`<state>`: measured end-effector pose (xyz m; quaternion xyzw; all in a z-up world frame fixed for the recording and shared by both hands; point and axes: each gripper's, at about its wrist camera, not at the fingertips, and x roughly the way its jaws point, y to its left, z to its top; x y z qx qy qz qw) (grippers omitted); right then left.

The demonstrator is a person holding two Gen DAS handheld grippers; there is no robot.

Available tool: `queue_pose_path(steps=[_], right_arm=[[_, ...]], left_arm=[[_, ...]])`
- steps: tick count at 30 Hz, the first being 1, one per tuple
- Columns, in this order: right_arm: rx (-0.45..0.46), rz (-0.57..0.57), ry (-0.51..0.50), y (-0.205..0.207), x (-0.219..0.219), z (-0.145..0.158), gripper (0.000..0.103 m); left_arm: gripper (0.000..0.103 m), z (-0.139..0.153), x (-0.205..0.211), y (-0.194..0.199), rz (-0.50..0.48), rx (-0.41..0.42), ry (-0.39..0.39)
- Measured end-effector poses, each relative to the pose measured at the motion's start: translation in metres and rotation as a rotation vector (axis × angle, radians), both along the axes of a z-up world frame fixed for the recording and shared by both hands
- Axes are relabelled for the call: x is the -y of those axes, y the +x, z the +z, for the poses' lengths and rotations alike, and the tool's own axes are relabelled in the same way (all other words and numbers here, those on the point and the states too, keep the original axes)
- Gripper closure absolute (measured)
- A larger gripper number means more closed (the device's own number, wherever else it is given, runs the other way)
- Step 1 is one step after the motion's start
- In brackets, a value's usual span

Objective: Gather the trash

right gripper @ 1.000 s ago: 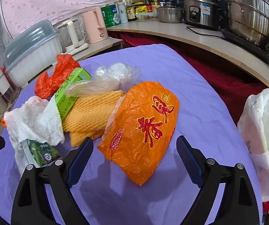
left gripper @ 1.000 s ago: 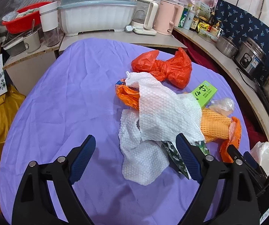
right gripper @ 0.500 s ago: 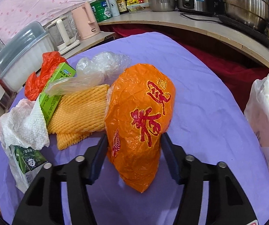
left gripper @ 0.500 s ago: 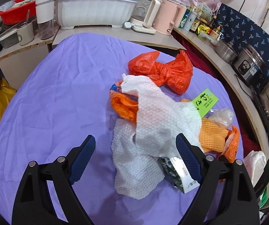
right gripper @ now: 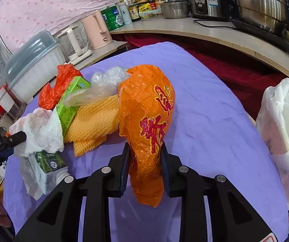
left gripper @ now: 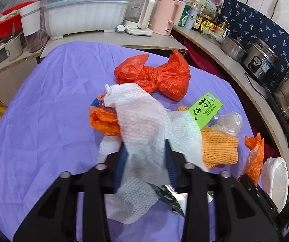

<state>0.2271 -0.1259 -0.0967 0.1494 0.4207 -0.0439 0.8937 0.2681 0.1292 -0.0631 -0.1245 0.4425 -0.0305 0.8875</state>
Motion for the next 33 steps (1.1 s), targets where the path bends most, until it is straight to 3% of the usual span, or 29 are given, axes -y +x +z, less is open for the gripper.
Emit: queue_pose_path(steps=[2,5,17,25,33], right_arm=[[0.009,-0.001,0.002,-0.005,0.002,0.004,0.077],[0.024,-0.004,0.005,-0.013,0.005,0.012,0.077],[0.111,-0.009,0.017,-0.053,0.017,0.055,0.077],[0.158,-0.019,0.02,-0.088,0.03,0.077,0.077],[0.168,-0.049,0.013,-0.122,0.048,0.084,0.077]], left_arm=[[0.087,0.002,-0.001,-0.004,-0.003,-0.003,-0.015],[0.092,0.009,-0.003,-0.012,-0.003,0.006,-0.023],[0.093,0.059,0.001,-0.058,-0.024,0.086,-0.044],[0.094,0.083,0.05,-0.101,-0.137,0.129,-0.031],[0.096,0.087,0.106,-0.131,-0.257,0.132,-0.02]])
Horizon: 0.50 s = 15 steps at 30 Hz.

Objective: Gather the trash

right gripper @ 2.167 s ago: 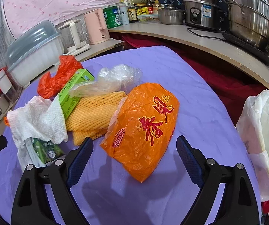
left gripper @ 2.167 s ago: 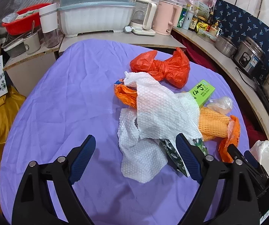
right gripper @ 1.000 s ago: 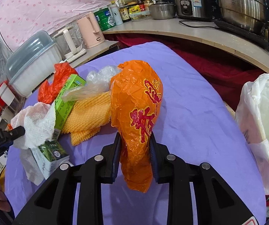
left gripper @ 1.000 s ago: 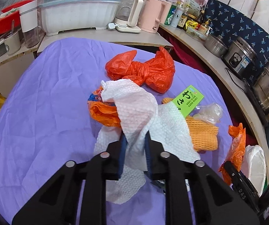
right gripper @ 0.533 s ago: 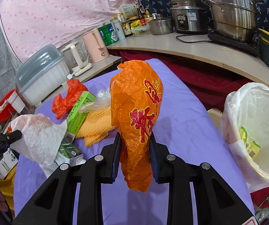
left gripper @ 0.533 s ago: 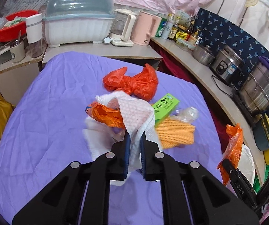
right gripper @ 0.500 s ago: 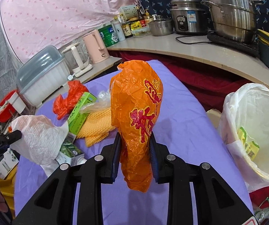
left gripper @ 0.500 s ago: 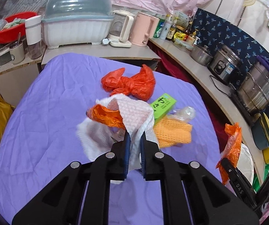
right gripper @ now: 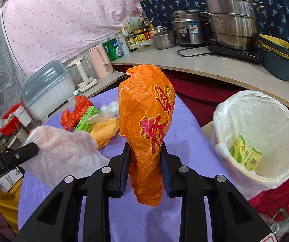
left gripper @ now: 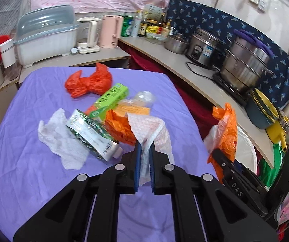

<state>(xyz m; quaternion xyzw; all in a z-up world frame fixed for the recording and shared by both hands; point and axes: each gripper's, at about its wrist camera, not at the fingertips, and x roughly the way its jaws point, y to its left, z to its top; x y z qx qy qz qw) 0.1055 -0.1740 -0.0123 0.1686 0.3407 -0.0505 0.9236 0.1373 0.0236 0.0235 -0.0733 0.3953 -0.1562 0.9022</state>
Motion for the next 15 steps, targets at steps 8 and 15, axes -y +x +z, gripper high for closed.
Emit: queue_pose_path(steps=[8,15], right_arm=[[-0.004,-0.04,0.0,-0.024,0.022,0.0,0.077],[-0.016,-0.038,0.015,-0.034,0.027,-0.01,0.077]], left_arm=[[0.096,-0.004,0.018,-0.014,-0.05,-0.014,0.004],[0.095,-0.02,-0.007,-0.018,-0.018,-0.046,0.035]])
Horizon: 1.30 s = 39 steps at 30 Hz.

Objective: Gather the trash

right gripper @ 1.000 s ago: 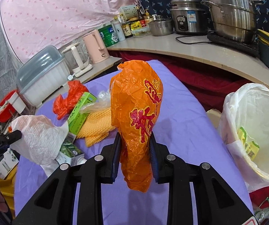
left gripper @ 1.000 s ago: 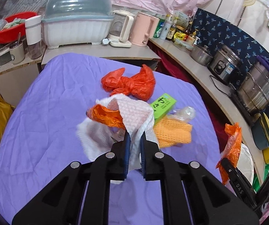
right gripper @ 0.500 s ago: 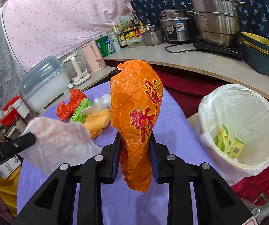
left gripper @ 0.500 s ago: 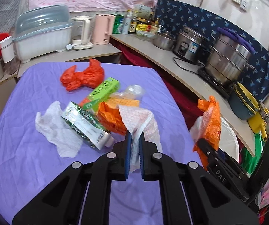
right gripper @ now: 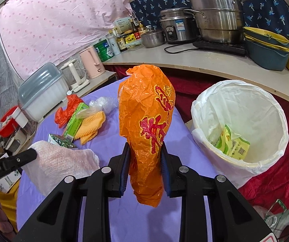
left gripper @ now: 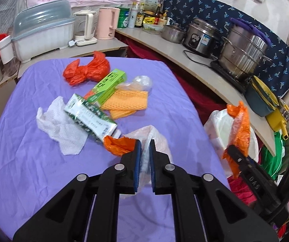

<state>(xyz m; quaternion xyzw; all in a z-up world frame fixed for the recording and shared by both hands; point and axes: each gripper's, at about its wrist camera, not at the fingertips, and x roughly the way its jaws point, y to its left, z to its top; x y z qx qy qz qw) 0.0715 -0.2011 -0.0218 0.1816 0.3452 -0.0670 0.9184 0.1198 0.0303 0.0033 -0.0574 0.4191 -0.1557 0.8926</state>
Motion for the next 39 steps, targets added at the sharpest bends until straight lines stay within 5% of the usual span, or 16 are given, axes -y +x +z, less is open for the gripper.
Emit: queue_pose_path(steps=[7,9,11,13,17,29,32,37,39], right_arm=[[-0.007,0.014,0.011,-0.004,-0.003,-0.005,0.077],[-0.009,0.018,0.015,-0.004,-0.004,-0.006,0.077],[-0.01,0.023,0.017,-0.005,-0.005,-0.007,0.077],[-0.011,0.028,0.015,-0.005,-0.007,-0.007,0.076],[-0.012,0.036,0.013,-0.005,-0.01,-0.007,0.076],[-0.015,0.058,0.003,-0.006,-0.015,-0.007,0.076],[-0.016,0.06,0.003,-0.006,-0.014,-0.007,0.076],[-0.019,0.069,-0.001,-0.006,-0.017,-0.009,0.076],[-0.021,0.071,-0.002,-0.006,-0.017,-0.01,0.076]], left_arm=[[0.094,-0.019,-0.028,-0.02,0.02,-0.033,0.042],[0.086,-0.028,-0.033,-0.025,0.02,-0.062,0.04],[0.064,-0.038,-0.037,-0.03,0.031,-0.08,0.045],[0.053,-0.045,-0.04,-0.035,0.047,-0.078,0.064],[0.044,-0.057,-0.045,-0.038,0.058,-0.102,0.076],[0.045,-0.075,-0.044,-0.036,0.058,-0.136,0.092],[0.064,-0.075,-0.039,-0.034,0.024,-0.135,0.1],[0.069,-0.09,-0.033,-0.031,-0.007,-0.186,0.101],[0.084,-0.093,-0.033,-0.032,-0.016,-0.198,0.095]])
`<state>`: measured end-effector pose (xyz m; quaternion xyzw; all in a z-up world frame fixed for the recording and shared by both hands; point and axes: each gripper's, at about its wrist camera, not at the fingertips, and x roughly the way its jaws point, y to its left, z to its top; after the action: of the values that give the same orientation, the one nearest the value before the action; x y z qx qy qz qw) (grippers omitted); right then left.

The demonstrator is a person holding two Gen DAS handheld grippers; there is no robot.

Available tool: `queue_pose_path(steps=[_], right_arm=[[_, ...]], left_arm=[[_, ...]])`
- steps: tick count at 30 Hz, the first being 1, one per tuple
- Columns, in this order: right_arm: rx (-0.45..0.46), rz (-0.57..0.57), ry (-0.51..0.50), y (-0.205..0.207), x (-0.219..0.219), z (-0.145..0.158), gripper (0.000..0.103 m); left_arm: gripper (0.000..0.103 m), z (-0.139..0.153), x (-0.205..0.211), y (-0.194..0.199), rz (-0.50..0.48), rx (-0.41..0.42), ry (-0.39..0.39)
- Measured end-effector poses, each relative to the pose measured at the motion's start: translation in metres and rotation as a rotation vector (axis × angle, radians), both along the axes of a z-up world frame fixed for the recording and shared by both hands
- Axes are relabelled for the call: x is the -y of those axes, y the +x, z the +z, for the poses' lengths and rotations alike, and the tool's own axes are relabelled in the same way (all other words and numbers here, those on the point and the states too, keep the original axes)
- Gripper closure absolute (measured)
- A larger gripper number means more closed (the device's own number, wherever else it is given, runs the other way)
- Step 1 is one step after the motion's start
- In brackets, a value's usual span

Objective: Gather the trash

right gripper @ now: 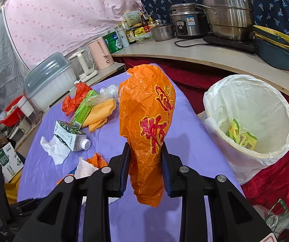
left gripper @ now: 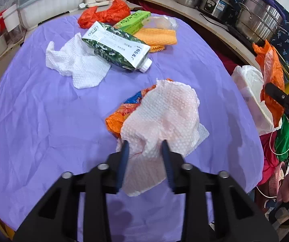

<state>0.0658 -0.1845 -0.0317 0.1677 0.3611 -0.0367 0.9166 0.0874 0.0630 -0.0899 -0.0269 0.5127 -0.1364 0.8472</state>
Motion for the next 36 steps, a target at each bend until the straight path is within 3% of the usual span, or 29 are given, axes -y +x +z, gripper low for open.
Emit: queue_pose_path(steps=[1,4,11,20,25,29,36], right_arm=[[-0.001,0.0,0.0,0.0,0.0,0.0,0.076],[-0.003,0.0,-0.001,0.001,0.001,0.0,0.076],[0.011,0.0,0.003,0.0,0.002,0.003,0.076],[0.051,-0.015,0.011,-0.006,0.012,0.02,0.076],[0.064,-0.021,0.013,-0.008,0.019,0.026,0.076],[0.065,-0.031,0.016,-0.009,0.025,0.025,0.076],[0.047,-0.046,0.029,-0.008,0.033,0.017,0.076]], left_arm=[[0.093,0.0,0.0,-0.001,-0.003,-0.002,-0.004],[0.095,0.012,-0.001,-0.006,-0.011,0.028,-0.02],[0.096,0.055,0.001,-0.008,-0.026,0.105,-0.079],[0.096,0.131,0.018,0.014,-0.05,0.239,-0.166],[0.096,0.156,0.032,0.029,-0.062,0.262,-0.216],[0.094,0.152,0.041,0.033,-0.064,0.235,-0.225],[0.094,0.108,0.029,0.029,-0.028,0.145,-0.177]])
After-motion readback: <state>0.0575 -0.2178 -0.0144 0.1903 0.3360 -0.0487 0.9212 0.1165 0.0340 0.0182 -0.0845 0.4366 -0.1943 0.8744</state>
